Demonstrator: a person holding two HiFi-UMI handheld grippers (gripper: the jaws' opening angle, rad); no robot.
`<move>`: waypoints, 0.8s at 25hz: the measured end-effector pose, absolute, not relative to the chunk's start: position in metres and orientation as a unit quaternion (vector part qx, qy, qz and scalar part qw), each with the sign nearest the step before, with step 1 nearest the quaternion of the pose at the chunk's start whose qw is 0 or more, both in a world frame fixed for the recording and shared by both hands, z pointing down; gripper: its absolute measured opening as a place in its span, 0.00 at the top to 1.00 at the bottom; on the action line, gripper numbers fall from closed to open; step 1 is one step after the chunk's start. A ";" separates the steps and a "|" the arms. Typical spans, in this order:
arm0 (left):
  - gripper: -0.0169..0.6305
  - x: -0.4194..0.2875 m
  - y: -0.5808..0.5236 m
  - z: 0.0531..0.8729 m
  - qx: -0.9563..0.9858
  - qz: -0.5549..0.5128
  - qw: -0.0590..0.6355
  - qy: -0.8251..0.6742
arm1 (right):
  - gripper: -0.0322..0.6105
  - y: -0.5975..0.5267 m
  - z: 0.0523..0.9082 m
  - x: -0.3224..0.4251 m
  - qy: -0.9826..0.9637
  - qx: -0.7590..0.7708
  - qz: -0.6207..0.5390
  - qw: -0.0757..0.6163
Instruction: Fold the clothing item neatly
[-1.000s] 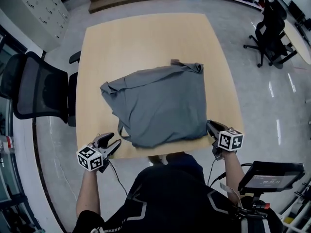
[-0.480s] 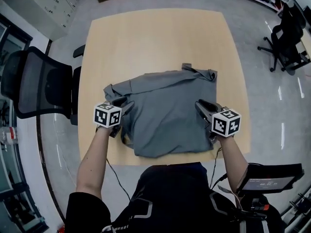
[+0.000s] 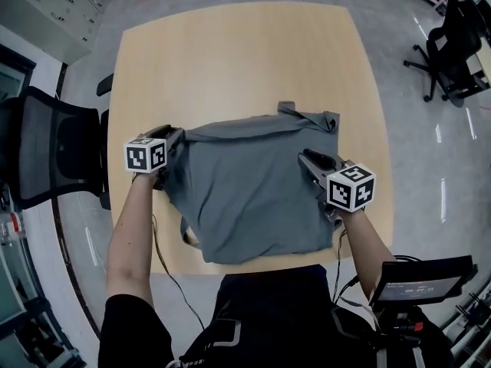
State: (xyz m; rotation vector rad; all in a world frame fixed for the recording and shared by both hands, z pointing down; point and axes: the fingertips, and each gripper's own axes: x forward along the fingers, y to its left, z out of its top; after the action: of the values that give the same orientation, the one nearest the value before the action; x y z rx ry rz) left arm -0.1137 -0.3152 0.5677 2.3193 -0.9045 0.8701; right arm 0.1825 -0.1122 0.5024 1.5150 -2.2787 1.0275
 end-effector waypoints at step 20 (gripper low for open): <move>0.72 -0.027 -0.233 0.535 0.908 0.299 0.208 -0.207 | 0.85 -0.199 0.564 0.192 -0.753 0.495 0.371 0.224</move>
State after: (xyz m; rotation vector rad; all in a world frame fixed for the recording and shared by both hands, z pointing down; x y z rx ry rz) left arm -0.0274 -0.2330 0.5346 2.5267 -0.5770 0.8330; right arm 0.1916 -0.1992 0.5639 1.3651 -2.0786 1.0249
